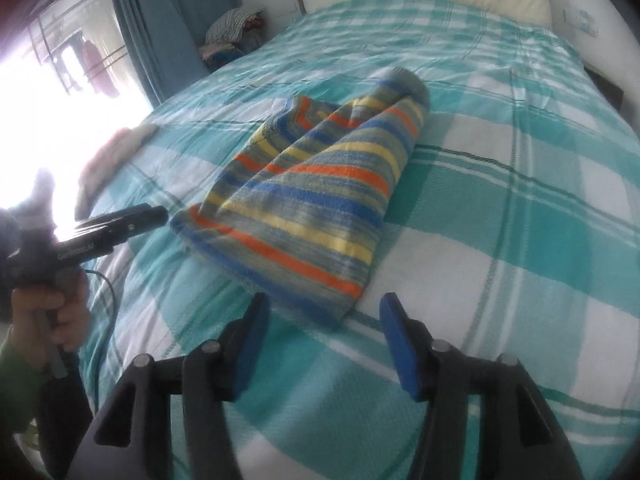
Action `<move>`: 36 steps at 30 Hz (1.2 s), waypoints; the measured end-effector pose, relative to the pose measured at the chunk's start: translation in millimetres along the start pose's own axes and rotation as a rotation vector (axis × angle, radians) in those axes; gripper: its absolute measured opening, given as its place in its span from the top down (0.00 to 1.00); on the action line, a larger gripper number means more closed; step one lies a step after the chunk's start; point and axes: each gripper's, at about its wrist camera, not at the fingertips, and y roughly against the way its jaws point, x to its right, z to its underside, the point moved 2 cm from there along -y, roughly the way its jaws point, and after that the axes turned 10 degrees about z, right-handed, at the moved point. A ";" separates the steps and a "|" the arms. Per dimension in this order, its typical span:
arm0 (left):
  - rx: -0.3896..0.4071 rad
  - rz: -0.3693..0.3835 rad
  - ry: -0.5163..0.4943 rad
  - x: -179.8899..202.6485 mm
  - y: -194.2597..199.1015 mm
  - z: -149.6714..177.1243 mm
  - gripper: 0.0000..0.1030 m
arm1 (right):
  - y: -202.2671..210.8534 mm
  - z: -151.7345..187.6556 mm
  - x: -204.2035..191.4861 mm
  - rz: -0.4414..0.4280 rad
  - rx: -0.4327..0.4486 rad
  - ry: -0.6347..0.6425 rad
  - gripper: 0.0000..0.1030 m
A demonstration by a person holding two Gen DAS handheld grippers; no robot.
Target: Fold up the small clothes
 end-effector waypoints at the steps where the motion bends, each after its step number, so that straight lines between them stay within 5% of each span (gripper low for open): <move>1: -0.001 0.002 -0.002 -0.3 -1.8 -2.8 0.24 | 0.7 0.0 2.0 0.008 -0.002 -0.004 0.45; 7: -0.042 0.056 -0.051 3.3 -38.1 -55.5 0.24 | -2.7 -35.3 20.1 -0.029 0.012 -0.103 0.45; 13: -0.202 0.095 -0.035 -5.5 -131.2 -118.4 0.28 | -26.6 -38.7 -0.1 -0.049 0.017 -0.081 0.45; 15: -0.222 0.130 -0.018 -10.7 -154.2 -128.9 0.59 | -34.4 -27.6 -2.7 -0.055 0.013 -0.088 0.45; 16: -0.227 0.175 0.019 -16.2 -162.2 -132.1 0.91 | -36.8 -21.4 -2.8 -0.050 0.013 -0.086 0.45; 19: -0.155 0.173 0.257 -51.2 -160.7 -129.6 0.92 | -40.4 -3.2 1.8 -0.047 0.017 -0.097 0.45; 21: -0.139 0.180 0.274 -54.5 -158.7 -122.5 0.89 | -37.7 3.1 5.8 -0.065 0.034 -0.115 0.45; 24: -0.124 0.143 0.224 -44.6 -142.3 -116.2 0.66 | -32.1 3.9 9.3 -0.063 0.039 -0.130 0.45; 26: -0.107 0.114 0.203 -39.7 -119.3 -110.1 0.39 | -24.2 4.4 11.5 -0.052 0.045 -0.146 0.45; 29: -0.041 0.036 0.105 -29.0 -75.7 -101.3 0.23 | -6.4 11.4 15.2 -0.042 0.073 -0.170 0.41; 32: 0.022 -0.062 0.018 -19.7 -32.0 -91.5 0.12 | 7.1 20.2 15.4 -0.014 0.084 -0.174 0.35; 36: 0.068 -0.124 -0.036 -11.7 11.9 -77.1 0.09 | 19.2 33.7 12.8 0.009 0.074 -0.183 0.34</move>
